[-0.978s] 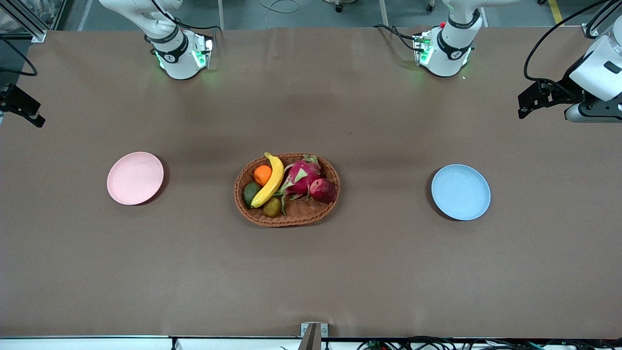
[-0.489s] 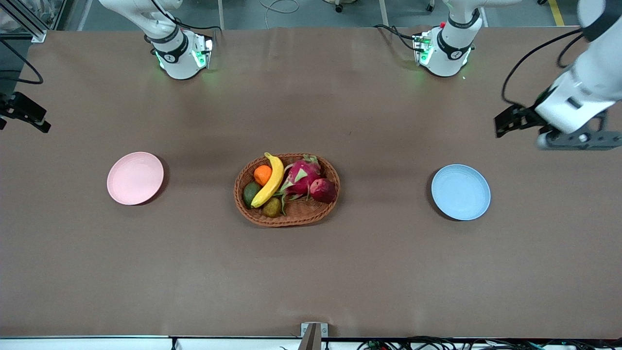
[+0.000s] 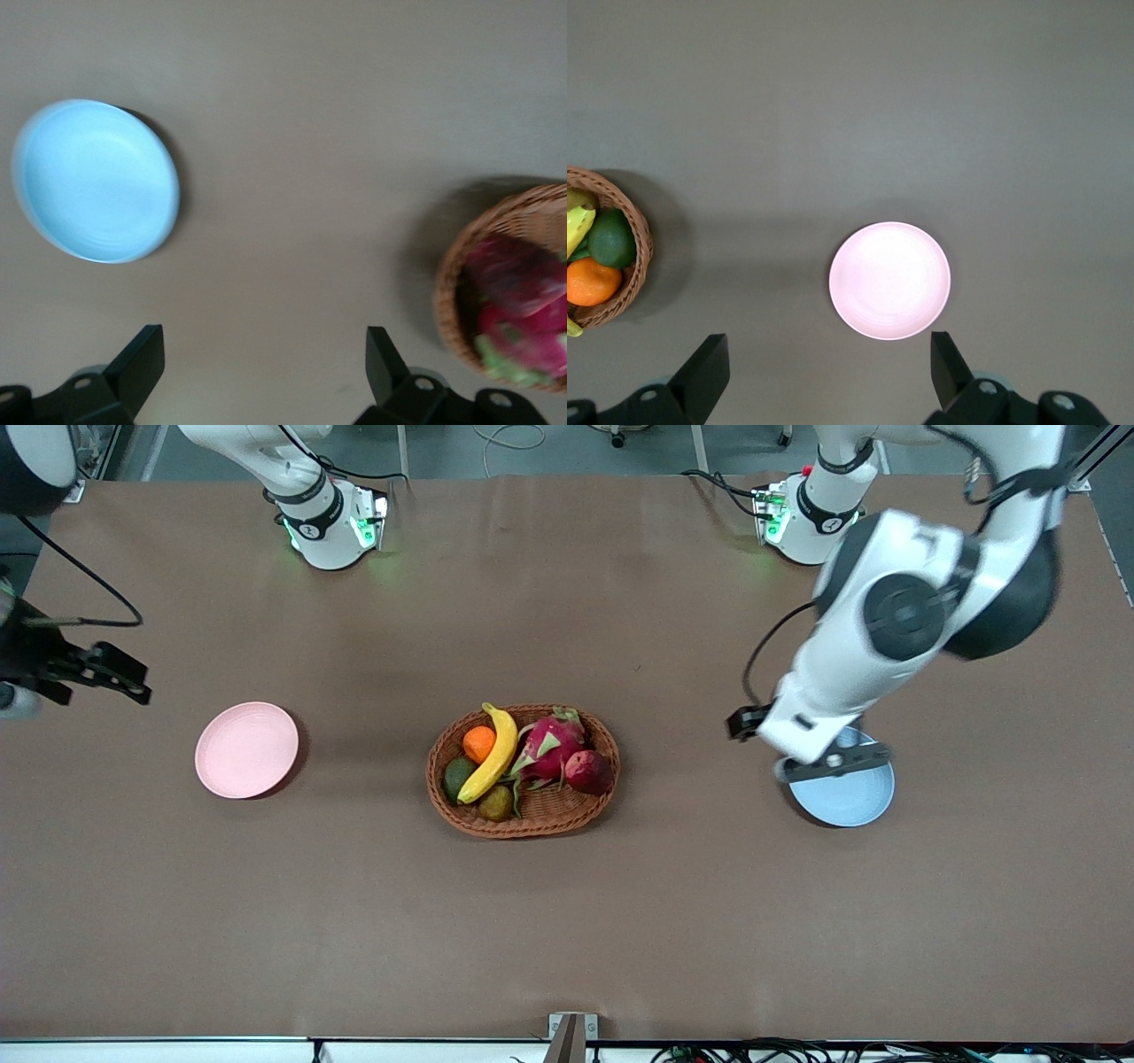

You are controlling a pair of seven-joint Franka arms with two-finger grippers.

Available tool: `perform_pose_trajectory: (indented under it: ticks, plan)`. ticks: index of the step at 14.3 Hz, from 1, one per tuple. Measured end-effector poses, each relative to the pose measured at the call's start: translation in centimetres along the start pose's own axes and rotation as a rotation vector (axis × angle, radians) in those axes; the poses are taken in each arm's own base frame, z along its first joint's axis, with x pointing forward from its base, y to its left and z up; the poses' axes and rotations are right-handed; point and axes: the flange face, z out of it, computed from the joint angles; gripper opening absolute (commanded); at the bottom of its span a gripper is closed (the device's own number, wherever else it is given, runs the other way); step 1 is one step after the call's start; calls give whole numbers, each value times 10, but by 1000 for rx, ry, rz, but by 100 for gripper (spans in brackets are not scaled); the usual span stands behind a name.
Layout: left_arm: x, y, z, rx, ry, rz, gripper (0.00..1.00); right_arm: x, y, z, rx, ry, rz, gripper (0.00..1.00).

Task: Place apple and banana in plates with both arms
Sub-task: 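Move the left gripper toward the basket while the right gripper follows, then grasp the red dragon fruit with the left gripper while the right grasps banana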

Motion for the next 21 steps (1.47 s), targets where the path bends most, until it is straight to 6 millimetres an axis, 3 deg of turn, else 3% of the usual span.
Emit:
perform_pose_trajectory:
  ticks: [2,4,8,11,15,18,21]
  plan:
    - [-10,50,33,-16,3,-109,100,10,-27,10,-3,-12,-42,100]
    - [-22,87,64,-52,3,-234,100,13,-42,10,-3,-4,-66,100]
    - [-37,139,119,-152,-1,-462,100,12,-97,4,26,22,-21,100]
    - [-40,153,144,-170,-9,-564,100,4,-168,10,42,16,91,100]
    - [-41,163,150,-236,-26,-635,100,0,-246,34,96,14,137,100]
    - [-43,170,168,-246,-30,-670,98,16,-267,78,179,-31,182,100]
    - [-42,172,184,-241,-35,-682,72,42,-279,142,188,-12,222,100]
